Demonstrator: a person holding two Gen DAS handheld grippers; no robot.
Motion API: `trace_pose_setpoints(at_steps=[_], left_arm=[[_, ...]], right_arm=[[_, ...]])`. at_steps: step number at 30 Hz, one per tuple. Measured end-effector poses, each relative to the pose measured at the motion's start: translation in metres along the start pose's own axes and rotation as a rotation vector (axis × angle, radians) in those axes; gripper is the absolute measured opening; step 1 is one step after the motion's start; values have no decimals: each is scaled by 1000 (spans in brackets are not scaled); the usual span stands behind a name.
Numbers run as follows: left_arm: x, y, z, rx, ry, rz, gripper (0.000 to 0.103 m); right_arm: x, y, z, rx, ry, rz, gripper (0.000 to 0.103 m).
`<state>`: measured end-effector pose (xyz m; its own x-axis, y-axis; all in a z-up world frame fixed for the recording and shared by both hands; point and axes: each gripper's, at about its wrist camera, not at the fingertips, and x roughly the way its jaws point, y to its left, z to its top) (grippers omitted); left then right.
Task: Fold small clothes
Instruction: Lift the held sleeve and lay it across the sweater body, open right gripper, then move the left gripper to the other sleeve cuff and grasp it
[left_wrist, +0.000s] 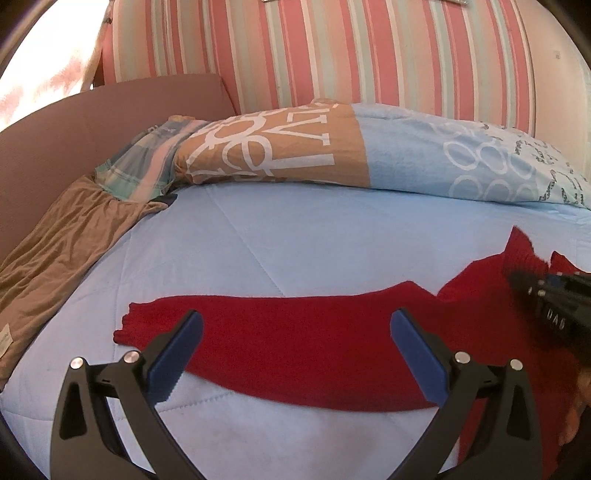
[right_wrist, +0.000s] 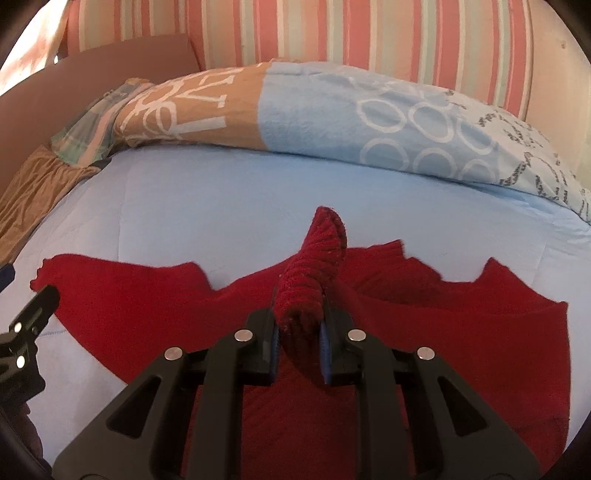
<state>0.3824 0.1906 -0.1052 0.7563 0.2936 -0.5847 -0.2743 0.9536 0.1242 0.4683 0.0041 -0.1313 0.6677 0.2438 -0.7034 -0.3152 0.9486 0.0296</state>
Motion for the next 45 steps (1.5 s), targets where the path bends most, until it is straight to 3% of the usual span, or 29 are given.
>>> trace_pose_setpoints(at_steps=[13,16,20,21,24,26,35,38,45], left_arm=[[17,18,-4,-27,30,11,101],[18,22,-6,-32,34,16,102],[18,23,-8,-37,40,16,102],[17,23,-8,-35,43,17,102],[15,26,-11,-35,47,14,102],[15,31,-13,-46,54,20,102],[33,81,-29,-73,68,21,102],[47,112,-30,-78,74,70,102],[77,177,-32,-148,131,119,102]], right_arm=[[28,39,-11,-28,62,11,19],[33,45,-14,-45,88,17,26],[40,54,-20,-51,138,60,51],[37,57,-20,-50,136,79,57],[21,56,-18,-28,102,138,62],[6,49,-16,-19,61,127,70],[-31,-8,-19,-32,-5,49,75],[-37,-21,-24,-28,-6,41,76],[-30,-10,-25,-44,7,68,76]])
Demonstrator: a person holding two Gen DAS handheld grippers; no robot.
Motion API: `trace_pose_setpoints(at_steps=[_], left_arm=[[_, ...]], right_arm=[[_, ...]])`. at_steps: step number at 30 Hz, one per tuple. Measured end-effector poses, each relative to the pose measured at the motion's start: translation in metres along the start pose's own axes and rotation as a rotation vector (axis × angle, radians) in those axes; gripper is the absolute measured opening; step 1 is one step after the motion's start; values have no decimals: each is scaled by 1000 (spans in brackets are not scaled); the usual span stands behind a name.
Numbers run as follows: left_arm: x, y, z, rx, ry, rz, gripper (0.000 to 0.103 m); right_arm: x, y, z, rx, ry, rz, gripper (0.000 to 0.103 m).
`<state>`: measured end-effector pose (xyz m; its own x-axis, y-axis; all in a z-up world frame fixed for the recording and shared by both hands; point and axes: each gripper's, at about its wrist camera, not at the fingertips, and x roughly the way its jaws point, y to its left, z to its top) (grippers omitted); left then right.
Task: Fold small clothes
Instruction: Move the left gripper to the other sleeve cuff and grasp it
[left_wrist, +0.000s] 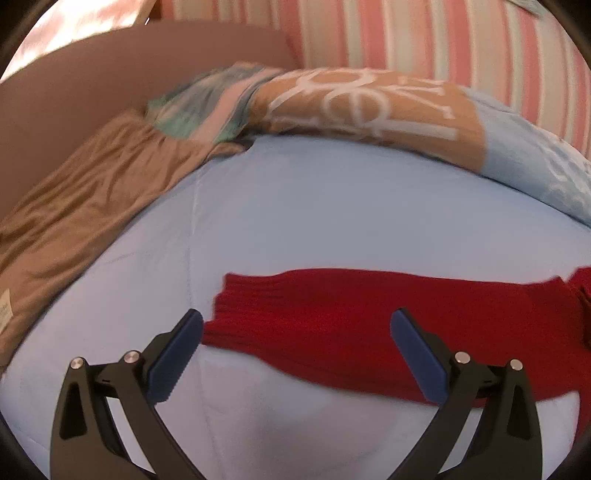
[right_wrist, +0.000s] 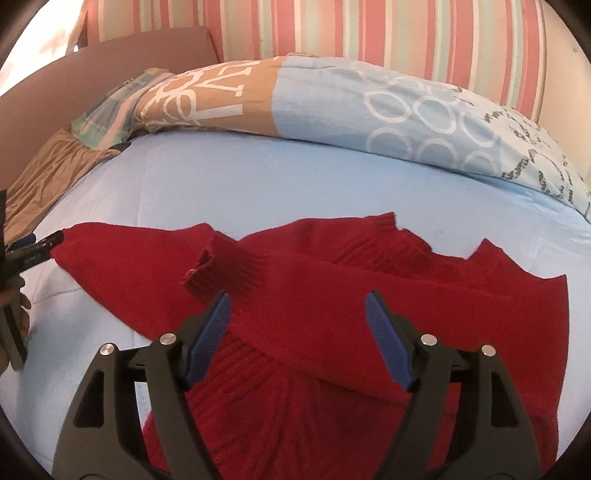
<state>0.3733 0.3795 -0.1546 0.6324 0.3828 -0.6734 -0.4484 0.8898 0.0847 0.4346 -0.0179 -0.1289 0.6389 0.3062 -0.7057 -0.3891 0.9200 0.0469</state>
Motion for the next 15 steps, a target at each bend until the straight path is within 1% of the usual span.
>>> trace_pose_setpoints(at_steps=[2,5,7,10,12,15], left_arm=[[9,11,2,-12,17,0,102],[25,36,4,-84,73,-7,102],[31,47,2,-112,96,1,101],[45,61,-2,-157,150,-26,101],[52,59,-6,-159,181,-55,101],[58,51,-10,-126,198,-64,101]], right_arm=[[0,6,0,-5,-3,9,76],[1,16,3,-21,-5,27,76],[0,22,4,-37,-12,29,76],[1,26,7,-38,-13,34,77],[2,28,8,-41,-11,33,77],[1,31,10,-45,-12,35,78]])
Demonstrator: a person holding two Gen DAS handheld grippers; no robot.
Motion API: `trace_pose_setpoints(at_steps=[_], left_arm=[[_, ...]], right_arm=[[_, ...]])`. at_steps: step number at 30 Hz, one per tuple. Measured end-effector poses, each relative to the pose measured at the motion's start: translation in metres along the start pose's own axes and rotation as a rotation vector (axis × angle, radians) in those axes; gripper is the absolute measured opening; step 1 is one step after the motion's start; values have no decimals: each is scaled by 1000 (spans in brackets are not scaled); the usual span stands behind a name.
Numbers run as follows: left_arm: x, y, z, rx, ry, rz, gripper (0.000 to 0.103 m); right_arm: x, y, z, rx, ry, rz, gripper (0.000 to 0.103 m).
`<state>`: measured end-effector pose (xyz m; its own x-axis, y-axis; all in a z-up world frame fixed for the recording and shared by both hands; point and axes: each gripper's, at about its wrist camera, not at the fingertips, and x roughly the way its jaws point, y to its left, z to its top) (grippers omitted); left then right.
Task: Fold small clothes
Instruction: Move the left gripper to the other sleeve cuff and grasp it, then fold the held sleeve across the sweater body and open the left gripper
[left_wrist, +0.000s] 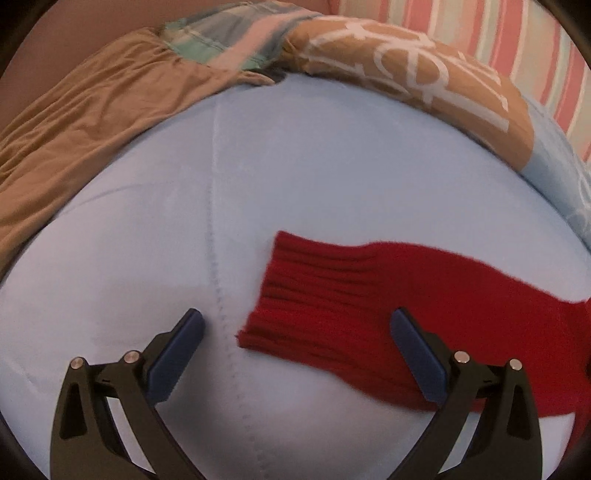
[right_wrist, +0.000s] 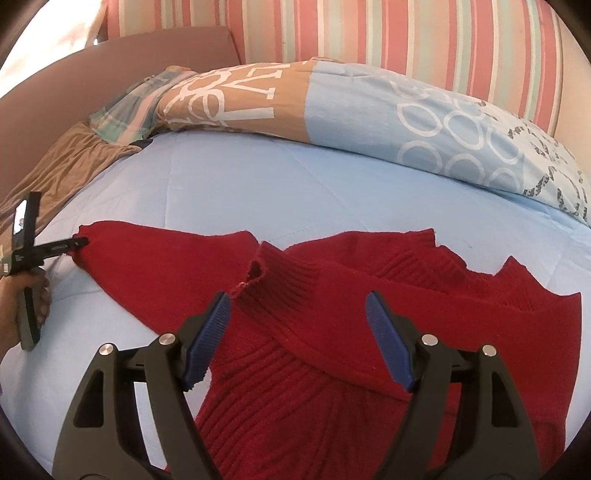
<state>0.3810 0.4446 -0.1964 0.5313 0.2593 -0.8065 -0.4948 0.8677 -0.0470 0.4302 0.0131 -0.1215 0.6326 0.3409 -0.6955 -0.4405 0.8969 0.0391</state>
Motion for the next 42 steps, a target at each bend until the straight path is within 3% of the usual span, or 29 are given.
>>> trace_pose_setpoints(at_steps=[2,4,6,9,15,21,29,35,42], left_arm=[[2,-2,-1,5,5,-8,96],[1,-8,1,34,3,-13,78],[-2,-19,3,82,-8,-23,42],[-4,-35,0,121,-18,-14,27],[-24,-48,-1,128,-74,37,22],[-70,-86,14,173,-159,29,22],[-139,-217,18,301,-244,-56,22],[-173,-333,-8,380,-263,-107,22],[-195,-431,-44,432,-265,-159,22]], right_arm=[[-1,0,1,2,-3,1,78],[-2,0,2,3,-5,1,78],[-3,1,2,0,-6,1,78],[-2,1,2,-1,-4,-4,78],[-6,-7,1,7,-22,-64,78],[-18,-37,1,66,-27,-101,78],[-52,-91,-4,132,-34,-137,78],[-81,-143,-10,193,-39,-170,78],[-112,-220,-29,250,-31,-225,78]])
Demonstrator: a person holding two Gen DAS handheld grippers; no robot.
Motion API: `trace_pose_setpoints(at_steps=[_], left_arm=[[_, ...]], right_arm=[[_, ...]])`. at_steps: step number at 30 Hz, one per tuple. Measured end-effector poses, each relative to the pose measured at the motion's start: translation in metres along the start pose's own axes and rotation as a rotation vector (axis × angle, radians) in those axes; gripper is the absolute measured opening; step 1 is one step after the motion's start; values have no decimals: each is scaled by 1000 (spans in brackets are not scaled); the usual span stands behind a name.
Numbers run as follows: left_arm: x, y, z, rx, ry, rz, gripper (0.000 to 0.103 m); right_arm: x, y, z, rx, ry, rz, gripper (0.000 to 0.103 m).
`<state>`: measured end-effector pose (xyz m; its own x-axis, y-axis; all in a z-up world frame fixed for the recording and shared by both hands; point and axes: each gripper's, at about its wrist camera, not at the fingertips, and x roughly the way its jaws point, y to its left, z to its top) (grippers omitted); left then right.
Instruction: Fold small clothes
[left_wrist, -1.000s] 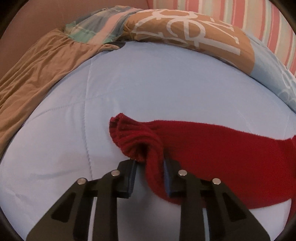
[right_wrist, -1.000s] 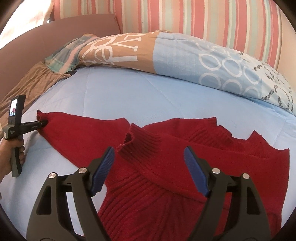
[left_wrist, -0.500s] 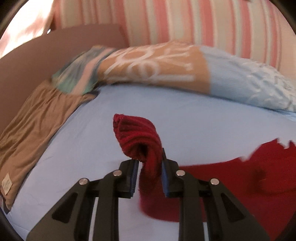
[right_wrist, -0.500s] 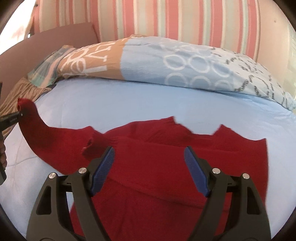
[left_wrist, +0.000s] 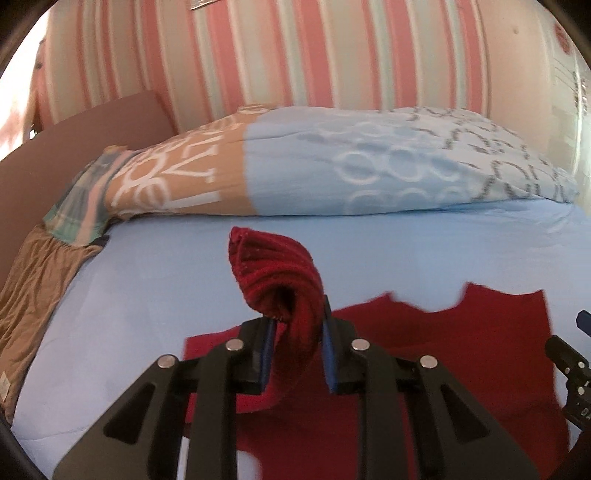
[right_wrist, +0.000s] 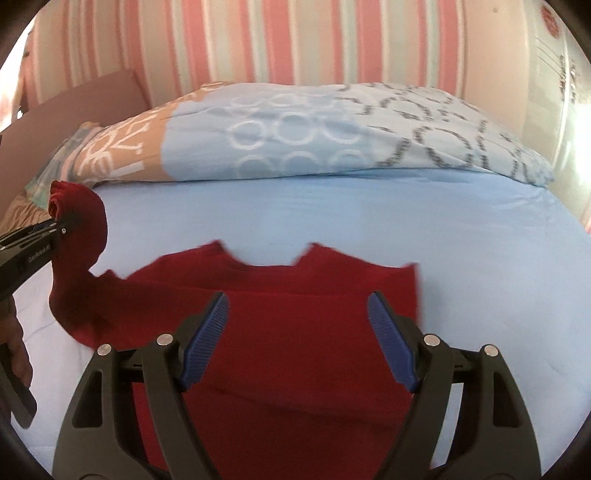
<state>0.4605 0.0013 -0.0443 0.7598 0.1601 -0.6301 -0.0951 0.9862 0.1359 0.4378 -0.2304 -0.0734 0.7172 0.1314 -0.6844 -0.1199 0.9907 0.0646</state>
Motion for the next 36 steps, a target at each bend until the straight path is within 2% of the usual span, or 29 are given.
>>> trace_pose_setpoints(at_steps=[8,15,20,22,23,24,25,28,32,36], left_arm=[[-1,-98,-2,32,24,-62,22],[6,-183,-18,115,46,-110,22],[14,-228,-30,151,68,-142,23],[17,-243,-36,172,77,-158,29],[21,-250,-40,185,88,-173,50],[24,-253,-44,185,96,-186,79],[24,-253,-47,175,96,-190,87],[18,-247,-51,140,71,-197,91],[10,-238,-48,161,37,-180,92],[7,-209,-45,133,23,-157,92]], right_arm=[[-6,-92,-10,76,11,-58,78],[-2,-142,-20,125,27,-84,78],[-2,-165,-30,144,38,-90,78],[0,-173,-35,151,44,-94,78],[1,-178,-37,159,49,-90,78],[1,-180,-39,164,52,-88,78],[1,-182,-41,167,54,-92,78],[0,-184,-44,169,55,-96,79],[0,-180,-43,166,55,-100,80],[3,-163,-41,154,58,-100,80]])
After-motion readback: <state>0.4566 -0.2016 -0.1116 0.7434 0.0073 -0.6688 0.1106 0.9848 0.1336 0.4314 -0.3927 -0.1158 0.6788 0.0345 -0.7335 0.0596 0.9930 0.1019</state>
